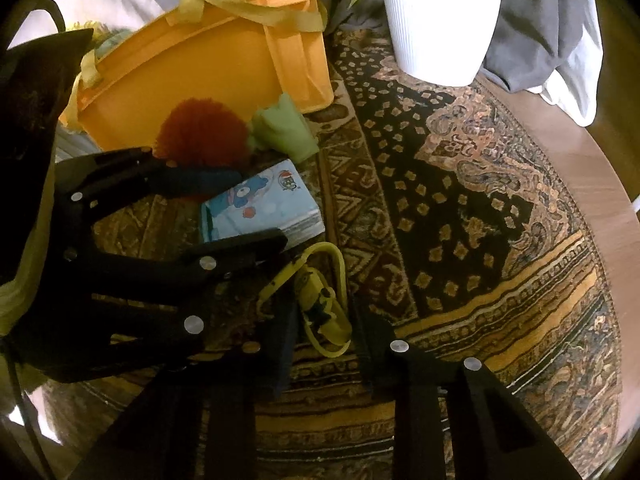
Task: Organize soft objects
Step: 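Grasp the blue tissue pack with the left tool while the right tool grasps the yellow minion toy, then lift the tissue pack and minion toy and carry both over the crate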
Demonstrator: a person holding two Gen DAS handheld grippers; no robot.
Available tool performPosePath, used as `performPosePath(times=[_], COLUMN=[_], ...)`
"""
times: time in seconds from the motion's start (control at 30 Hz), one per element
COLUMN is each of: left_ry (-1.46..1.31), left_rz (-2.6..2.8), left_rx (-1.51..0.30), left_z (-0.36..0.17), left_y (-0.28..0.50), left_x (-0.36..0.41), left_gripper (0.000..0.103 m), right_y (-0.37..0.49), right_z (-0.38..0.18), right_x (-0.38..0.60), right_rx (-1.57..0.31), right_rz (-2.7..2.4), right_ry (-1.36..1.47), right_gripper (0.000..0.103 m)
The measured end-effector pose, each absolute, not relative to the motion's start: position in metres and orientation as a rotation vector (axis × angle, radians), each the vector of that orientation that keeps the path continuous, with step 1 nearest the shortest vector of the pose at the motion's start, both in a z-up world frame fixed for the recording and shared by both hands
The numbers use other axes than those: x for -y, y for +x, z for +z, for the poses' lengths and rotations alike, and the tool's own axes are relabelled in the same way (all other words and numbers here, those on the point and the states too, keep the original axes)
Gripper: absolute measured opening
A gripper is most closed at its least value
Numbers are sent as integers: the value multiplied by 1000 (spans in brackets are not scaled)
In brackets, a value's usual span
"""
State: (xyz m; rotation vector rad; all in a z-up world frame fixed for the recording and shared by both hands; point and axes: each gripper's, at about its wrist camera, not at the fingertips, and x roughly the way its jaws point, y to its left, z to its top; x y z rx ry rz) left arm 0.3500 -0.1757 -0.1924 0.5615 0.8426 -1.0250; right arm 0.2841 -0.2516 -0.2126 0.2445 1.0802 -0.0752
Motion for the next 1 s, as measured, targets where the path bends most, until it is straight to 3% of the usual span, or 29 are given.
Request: performPosePath(times=[0.47, 1.0], left_ry=[457, 254], left_rz=[-828, -543], left_rx=[-820, -708], left_z=[-157, -91], left_y=[319, 300], left_x=[151, 98], left_gripper=[50, 50], right_y=[258, 261], right_z=[-189, -119], right_x=[260, 241], right_rx=[-978, -789], right_rz=[-87, 13], right_ry=[266, 176], right_gripper=[26, 26])
